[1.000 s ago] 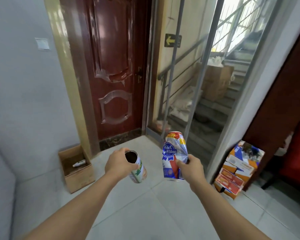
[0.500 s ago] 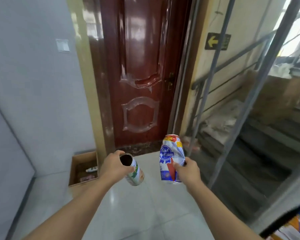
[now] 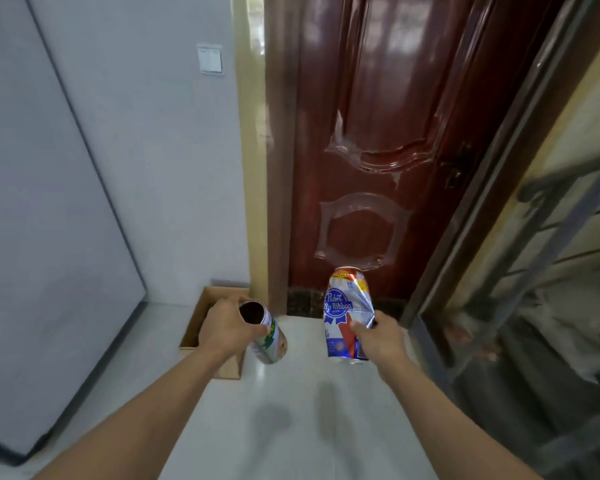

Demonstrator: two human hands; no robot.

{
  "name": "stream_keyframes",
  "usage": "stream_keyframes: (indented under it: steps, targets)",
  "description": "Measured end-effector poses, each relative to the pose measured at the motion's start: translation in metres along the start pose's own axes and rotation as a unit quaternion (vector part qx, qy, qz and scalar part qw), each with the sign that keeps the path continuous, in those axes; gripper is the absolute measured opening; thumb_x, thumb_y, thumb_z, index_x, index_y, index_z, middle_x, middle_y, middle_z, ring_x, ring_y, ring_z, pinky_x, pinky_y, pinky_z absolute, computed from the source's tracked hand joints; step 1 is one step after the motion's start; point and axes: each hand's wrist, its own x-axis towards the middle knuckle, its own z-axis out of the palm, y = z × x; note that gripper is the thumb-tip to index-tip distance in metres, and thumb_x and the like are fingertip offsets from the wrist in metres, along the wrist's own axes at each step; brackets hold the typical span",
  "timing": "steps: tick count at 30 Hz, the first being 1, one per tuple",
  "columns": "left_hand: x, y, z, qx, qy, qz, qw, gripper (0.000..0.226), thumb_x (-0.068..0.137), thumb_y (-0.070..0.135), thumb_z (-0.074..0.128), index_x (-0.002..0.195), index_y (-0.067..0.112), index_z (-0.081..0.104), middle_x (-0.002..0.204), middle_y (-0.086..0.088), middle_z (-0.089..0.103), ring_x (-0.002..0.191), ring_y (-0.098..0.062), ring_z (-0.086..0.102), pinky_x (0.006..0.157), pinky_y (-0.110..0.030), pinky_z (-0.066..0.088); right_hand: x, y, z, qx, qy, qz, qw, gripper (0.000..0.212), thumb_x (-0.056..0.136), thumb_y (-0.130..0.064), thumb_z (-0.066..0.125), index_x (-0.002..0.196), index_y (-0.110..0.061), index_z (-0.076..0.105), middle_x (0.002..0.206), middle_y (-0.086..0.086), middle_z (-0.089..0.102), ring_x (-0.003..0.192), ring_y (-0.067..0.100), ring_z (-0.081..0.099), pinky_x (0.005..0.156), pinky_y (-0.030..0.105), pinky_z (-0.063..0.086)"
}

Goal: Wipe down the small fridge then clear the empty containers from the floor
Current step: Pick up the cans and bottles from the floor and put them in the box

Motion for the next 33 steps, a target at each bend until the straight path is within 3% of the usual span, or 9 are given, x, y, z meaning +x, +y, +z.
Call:
stream_keyframes:
  steps: [4,10,14,17,20,23,26,29,33]
  targets:
    - [0.069,0.003,0.017,-0.039,0.032,-0.03,0.998,0.052,0.059,0.029,0.085,0.105,0.022,0.061,0.095,0.007,0.065,0.082,-0.01,0.057,0.065,-0.022,0.041,0.068,-0.027,0.022,-0.034,-0.025,-0.011,0.999,0.035,0.088,-0.025,0.064,0.12,-0.013,0.056,0.114,0.008,0.064,0.082,0.015,0.06,0.053,0.018,0.046]
    - [0.149,0.008,0.028,-0.033,0.05,-0.063,0.996,0.049,0.06,0.031,0.084,0.102,0.023,0.061,0.092,0.007,0.064,0.078,-0.008,0.054,0.058,-0.017,0.037,0.16,-0.076,0.05,-0.066,-0.08,-0.038,0.994,0.035,0.087,-0.021,0.064,0.12,-0.01,0.057,0.115,0.01,0.064,0.096,0.023,0.065,0.077,0.033,0.055]
    - [0.188,0.004,0.03,-0.019,0.068,-0.104,0.992,0.04,0.06,0.03,0.083,0.089,0.03,0.054,0.084,0.011,0.058,0.071,-0.005,0.049,0.053,-0.012,0.032,0.214,-0.094,0.082,-0.083,-0.118,-0.059,0.988,0.031,0.085,-0.02,0.066,0.113,-0.008,0.061,0.11,0.012,0.067,0.092,0.025,0.066,0.081,0.039,0.055]
    - [0.219,-0.004,0.038,-0.003,0.089,-0.147,0.985,0.045,0.06,0.033,0.081,0.096,0.029,0.055,0.091,0.007,0.062,0.078,-0.011,0.053,0.062,-0.021,0.041,0.258,-0.106,0.11,-0.093,-0.16,-0.07,0.98,0.032,0.084,-0.021,0.068,0.113,-0.008,0.061,0.11,0.012,0.067,0.09,0.025,0.066,0.081,0.037,0.055]
    - [0.248,-0.008,0.047,0.021,0.124,-0.196,0.972,0.056,0.06,0.034,0.081,0.11,0.023,0.058,0.101,0.001,0.064,0.087,-0.017,0.058,0.067,-0.028,0.05,0.31,-0.12,0.134,-0.102,-0.203,-0.092,0.969,0.031,0.083,-0.019,0.068,0.111,-0.007,0.063,0.109,0.013,0.068,0.089,0.026,0.067,0.081,0.035,0.055]
    - [0.271,-0.005,0.058,0.022,0.162,-0.252,0.954,0.058,0.059,0.033,0.082,0.11,0.022,0.058,0.1,0.0,0.064,0.088,-0.018,0.059,0.069,-0.033,0.055,0.358,-0.135,0.154,-0.117,-0.256,-0.111,0.953,0.031,0.083,-0.019,0.068,0.112,-0.007,0.063,0.108,0.012,0.068,0.088,0.025,0.067,0.08,0.035,0.055]
    - [0.289,-0.001,0.067,0.01,0.185,-0.296,0.937,0.057,0.06,0.032,0.082,0.11,0.021,0.057,0.098,0.001,0.062,0.085,-0.016,0.057,0.063,-0.031,0.054,0.397,-0.149,0.174,-0.146,-0.306,-0.122,0.933,0.032,0.084,-0.02,0.067,0.113,-0.008,0.062,0.107,0.013,0.068,0.09,0.026,0.066,0.082,0.038,0.055]
    - [0.301,-0.002,0.072,0.007,0.205,-0.324,0.924,0.057,0.061,0.032,0.082,0.11,0.021,0.056,0.096,0.002,0.06,0.084,-0.016,0.056,0.058,-0.027,0.05,0.425,-0.162,0.199,-0.153,-0.344,-0.126,0.918,0.033,0.085,-0.017,0.066,0.115,-0.005,0.06,0.109,0.014,0.067,0.085,0.023,0.065,0.072,0.029,0.052]
    - [0.313,-0.019,0.069,0.001,0.227,-0.375,0.899,0.06,0.061,0.032,0.081,0.114,0.02,0.056,0.103,-0.001,0.062,0.087,-0.017,0.057,0.068,-0.032,0.054,0.446,-0.17,0.243,-0.172,-0.394,-0.122,0.894,0.039,0.087,-0.019,0.065,0.121,-0.005,0.056,0.113,0.015,0.065,0.093,0.027,0.065,0.077,0.032,0.053]
